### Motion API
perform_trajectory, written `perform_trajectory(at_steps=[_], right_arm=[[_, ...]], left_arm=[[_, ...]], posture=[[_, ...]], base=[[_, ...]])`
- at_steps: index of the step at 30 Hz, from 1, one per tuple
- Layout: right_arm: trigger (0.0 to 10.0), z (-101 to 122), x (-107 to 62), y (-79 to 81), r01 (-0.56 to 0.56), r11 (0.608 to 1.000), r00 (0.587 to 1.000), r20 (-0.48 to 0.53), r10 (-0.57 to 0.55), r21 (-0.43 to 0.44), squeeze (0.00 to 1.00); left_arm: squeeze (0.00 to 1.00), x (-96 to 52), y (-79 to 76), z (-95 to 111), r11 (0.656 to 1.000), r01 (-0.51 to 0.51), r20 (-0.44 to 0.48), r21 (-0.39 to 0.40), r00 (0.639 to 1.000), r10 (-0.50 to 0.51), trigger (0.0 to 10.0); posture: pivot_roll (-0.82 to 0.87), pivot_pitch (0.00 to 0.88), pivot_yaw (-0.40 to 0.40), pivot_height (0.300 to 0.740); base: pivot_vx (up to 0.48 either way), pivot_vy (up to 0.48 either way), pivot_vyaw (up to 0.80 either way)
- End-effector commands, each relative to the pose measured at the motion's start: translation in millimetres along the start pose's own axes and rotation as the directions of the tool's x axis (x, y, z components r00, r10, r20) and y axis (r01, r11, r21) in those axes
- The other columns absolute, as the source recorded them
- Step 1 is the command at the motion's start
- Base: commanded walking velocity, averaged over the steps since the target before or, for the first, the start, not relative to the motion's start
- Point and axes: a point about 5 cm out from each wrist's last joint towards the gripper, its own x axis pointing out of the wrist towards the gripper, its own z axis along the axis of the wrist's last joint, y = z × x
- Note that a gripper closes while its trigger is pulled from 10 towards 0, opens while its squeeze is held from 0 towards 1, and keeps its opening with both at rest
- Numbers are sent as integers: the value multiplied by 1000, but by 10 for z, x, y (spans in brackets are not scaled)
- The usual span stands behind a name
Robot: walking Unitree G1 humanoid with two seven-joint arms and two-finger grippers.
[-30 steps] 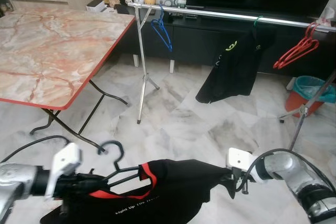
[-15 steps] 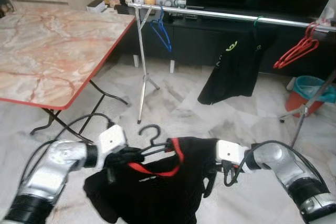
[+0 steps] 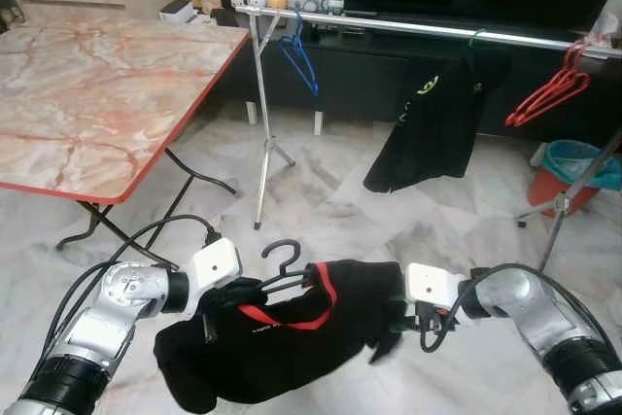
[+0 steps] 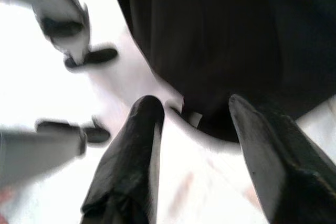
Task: Hang hanger
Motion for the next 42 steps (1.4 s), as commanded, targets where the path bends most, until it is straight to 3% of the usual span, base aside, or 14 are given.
perform_trajectory(at_steps=[1,4,7,8,10,13,15,18,25,28,32,35,37,42], right_arm=[[10000,-83,-44,-27,17,999,997,-69,-19,-29,1000],[10000,-118,-78,-58,47,998,994,-94,-50,-42,1000],[10000,38,-100,-219,199,979,980,-21,-200,-37,1000],[10000,243,-100,-372,351,935,932,83,-354,46,0],[10000,303,-97,-415,394,916,909,114,-400,77,0],[10000,492,-53,-515,496,824,814,186,-551,273,0],[10000,550,-10,-503,487,796,791,206,-576,359,0],[10000,622,130,-378,401,807,810,243,-533,434,0],[10000,607,253,-232,316,853,881,205,-426,416,0],[10000,625,243,-233,324,852,878,205,-433,411,0],[10000,664,204,-284,351,822,856,202,-475,449,0],[10000,813,179,-350,318,787,819,264,-509,529,0],[10000,876,167,-362,297,786,811,293,-507,542,0],[10000,968,243,-307,257,821,842,299,-449,509,0]], left_arm=[[0,-11,8,58,999,13,12,33,1000,-13,10000],[0,-29,9,46,999,14,8,33,1000,-14,10000],[0,-25,68,36,997,-46,3,54,999,46,10000],[0,25,141,28,989,-133,-7,61,991,134,10000],[0,43,161,27,985,-159,-9,64,987,160,10000],[0,118,223,-9,965,-257,-38,56,965,260,10000],[0,165,225,-16,961,-275,-41,40,960,277,10000],[0,268,238,7,948,-319,-28,-11,948,318,10000],[0,392,411,61,874,-481,-63,-64,876,477,10000],[0,418,459,82,853,-516,-74,-78,856,511,10000],[0,499,446,174,861,-502,-56,-81,865,499,10000],[0,554,428,178,862,-502,-67,-73,865,498,10000],[0,585,413,178,866,-496,-71,-67,868,491,10000],[0,643,415,251,859,-508,-69,-68,861,504,10000]], posture=[[86,0,5,740],[87,0,4,740],[85,0,5,740],[84,0,4,740],[83,0,2,740],[77,0,4,740],[78,0,4,740],[70,0,4,740],[65,0,-7,740],[63,0,-8,740],[60,0,-10,740],[57,0,-12,740],[54,0,-14,740],[65,0,-22,740]], base=[[0,0,0],[0,0,0],[0,0,0],[0,0,0],[0,0,0],[0,0,0],[0,0,0],[0,0,0],[0,0,0],[0,0,0],[0,0,0],[0,0,0],[0,0,0],[0,0,0]])
